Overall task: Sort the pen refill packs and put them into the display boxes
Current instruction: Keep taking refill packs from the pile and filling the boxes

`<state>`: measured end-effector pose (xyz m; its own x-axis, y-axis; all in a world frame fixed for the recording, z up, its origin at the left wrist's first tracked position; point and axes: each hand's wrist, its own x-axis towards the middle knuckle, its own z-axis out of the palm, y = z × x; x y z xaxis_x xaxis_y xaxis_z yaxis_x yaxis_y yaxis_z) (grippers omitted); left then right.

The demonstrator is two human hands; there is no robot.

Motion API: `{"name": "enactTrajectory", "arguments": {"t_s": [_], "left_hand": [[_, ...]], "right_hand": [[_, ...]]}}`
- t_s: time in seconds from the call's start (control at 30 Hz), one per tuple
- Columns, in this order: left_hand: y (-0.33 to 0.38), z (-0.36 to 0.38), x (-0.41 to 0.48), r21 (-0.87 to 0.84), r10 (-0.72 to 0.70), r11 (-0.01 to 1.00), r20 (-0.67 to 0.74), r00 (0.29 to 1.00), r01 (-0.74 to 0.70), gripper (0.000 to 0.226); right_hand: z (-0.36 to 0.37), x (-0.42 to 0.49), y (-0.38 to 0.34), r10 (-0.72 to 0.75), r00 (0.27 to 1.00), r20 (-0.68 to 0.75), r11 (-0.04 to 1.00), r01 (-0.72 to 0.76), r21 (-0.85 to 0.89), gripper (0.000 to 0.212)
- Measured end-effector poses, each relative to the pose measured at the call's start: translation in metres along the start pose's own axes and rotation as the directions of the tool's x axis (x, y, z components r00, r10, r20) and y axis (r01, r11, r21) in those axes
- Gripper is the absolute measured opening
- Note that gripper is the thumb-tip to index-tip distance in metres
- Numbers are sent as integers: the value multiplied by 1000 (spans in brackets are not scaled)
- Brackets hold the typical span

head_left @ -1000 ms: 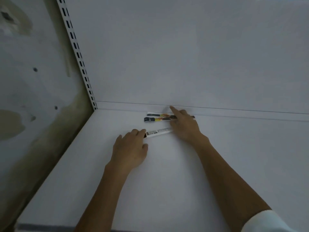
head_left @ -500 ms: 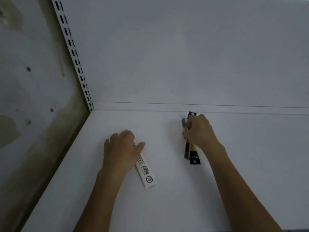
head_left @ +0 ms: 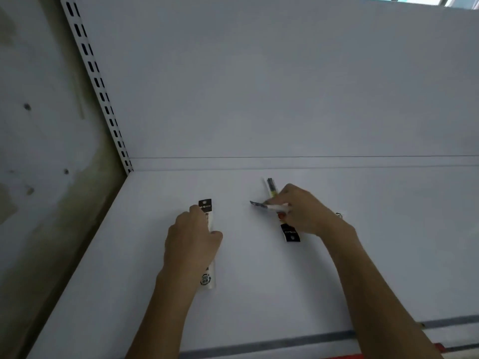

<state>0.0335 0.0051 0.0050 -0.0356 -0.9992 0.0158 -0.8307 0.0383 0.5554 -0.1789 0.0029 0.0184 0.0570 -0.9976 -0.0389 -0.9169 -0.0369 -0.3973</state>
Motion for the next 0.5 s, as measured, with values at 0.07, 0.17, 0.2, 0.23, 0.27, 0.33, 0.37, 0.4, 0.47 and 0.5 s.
{"name": "enactTrajectory", "arguments": {"t_s": [0.07, 0.17, 0.2, 0.23, 0.27, 0.33, 0.37, 0.4, 0.47, 0.5], "left_hand": [[-1, 0, -3, -22, 4, 1000, -34, 999, -5, 24], [1, -1, -10, -2, 41, 999, -84, 996, -41, 24], [3, -2, -13, 1, 55, 998, -96, 994, -56, 25], [4, -4, -15, 3, 74, 997, -110, 991, -75, 24], [6, -5, -16, 4, 98, 995, -127, 987, -99, 23], [10, -6, -18, -6, 146, 989, -153, 977, -149, 23], [13, -5, -19, -33, 156, 986, -163, 974, -164, 25], [18, -4, -19, -76, 161, 981, -169, 972, -176, 26], [34, 1, -23, -180, 191, 959, -163, 968, -219, 24], [45, 4, -26, -230, 210, 943, -151, 966, -241, 24]], "right_hand": [[2, -1, -3, -11, 1000, -4, 999, 11, 38, 40], [-1, -3, -7, 12, 999, -41, 1000, -12, -5, 26], [-1, -6, -6, 25, 998, -51, 999, -27, -25, 23], [0, -10, -6, 37, 997, -72, 999, -39, -35, 20], [1, -15, -5, 45, 993, -112, 998, -49, -35, 18], [2, -27, -1, 62, 967, -249, 996, -74, -40, 13], [2, -33, 2, 80, 945, -318, 993, -103, -58, 21], [0, -40, 6, 105, 920, -379, 988, -139, -65, 26], [-6, -53, 18, 197, 855, -480, 980, -190, 63, 25], [-10, -61, 24, 264, 825, -500, 963, -195, 187, 25]]}}
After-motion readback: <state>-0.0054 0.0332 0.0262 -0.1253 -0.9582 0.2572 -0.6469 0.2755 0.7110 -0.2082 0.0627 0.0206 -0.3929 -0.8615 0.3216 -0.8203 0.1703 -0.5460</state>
